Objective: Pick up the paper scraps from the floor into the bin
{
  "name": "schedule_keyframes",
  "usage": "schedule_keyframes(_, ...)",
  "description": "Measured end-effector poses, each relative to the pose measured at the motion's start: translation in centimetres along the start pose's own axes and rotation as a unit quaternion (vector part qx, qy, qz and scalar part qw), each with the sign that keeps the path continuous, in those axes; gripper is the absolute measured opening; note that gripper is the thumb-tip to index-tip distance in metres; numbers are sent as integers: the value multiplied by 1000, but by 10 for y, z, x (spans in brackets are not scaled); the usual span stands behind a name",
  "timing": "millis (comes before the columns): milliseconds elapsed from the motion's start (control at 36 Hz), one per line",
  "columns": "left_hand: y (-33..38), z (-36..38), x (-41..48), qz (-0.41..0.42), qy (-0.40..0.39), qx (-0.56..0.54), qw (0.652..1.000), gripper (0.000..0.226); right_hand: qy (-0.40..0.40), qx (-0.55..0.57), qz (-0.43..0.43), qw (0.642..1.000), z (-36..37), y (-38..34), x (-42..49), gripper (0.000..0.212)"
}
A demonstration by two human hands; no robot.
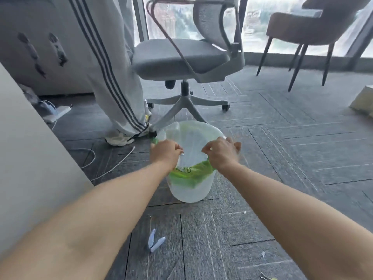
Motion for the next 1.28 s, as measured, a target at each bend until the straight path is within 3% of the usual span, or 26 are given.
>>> schedule_keyframes(83,2,1,0,9,-19,38,999,28,5,-7,-16,1000,3,-7,-1,24)
schedule_keyframes(222,3,6,-1,24,-78,77,994,48,26,-11,-28,999,-6,-16,-3,14)
schedule_keyframes(361,-2,11,-3,13,-122,-3,992,67,-15,5,-54,998,-7,-10,-9,33)
schedule_keyframes(472,1,8,-5,42,-120,-107,986,43,-13,33,-70,997,-12,9,-17,32)
schedule_keyframes(611,26,-16,-18,100,-63,-145,982,33,16,88,-54,995,-25,41,-30,30)
schedule_keyframes(750,84,-21,-48,193,-28,-225,955,20,58,134,-61,987,-40,78,-56,24)
schedule_keyframes(861,123,16,-74,245,-48,-238,939,17,88,154,-26,984,-41,124,-82,16)
schedule_keyframes(972,150,86,-97,271,-136,-213,929,20,64,147,40,986,-18,184,-111,13)
schedule_keyframes(1111,157,179,-108,222,-237,-153,933,27,-4,113,121,986,26,251,-150,11)
schedule_keyframes(1278,146,258,-105,183,-272,-59,943,23,-96,80,166,978,88,291,-193,13)
Point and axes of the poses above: each hand's wrist, its own x-axis towards the middle knuckle, its own z-axis out of the palm, y = z × x, the point moved 7 cm from there along x, towards the middle knuckle, and after that the axes turned 6 degrees about x, right-handed, at the moved point
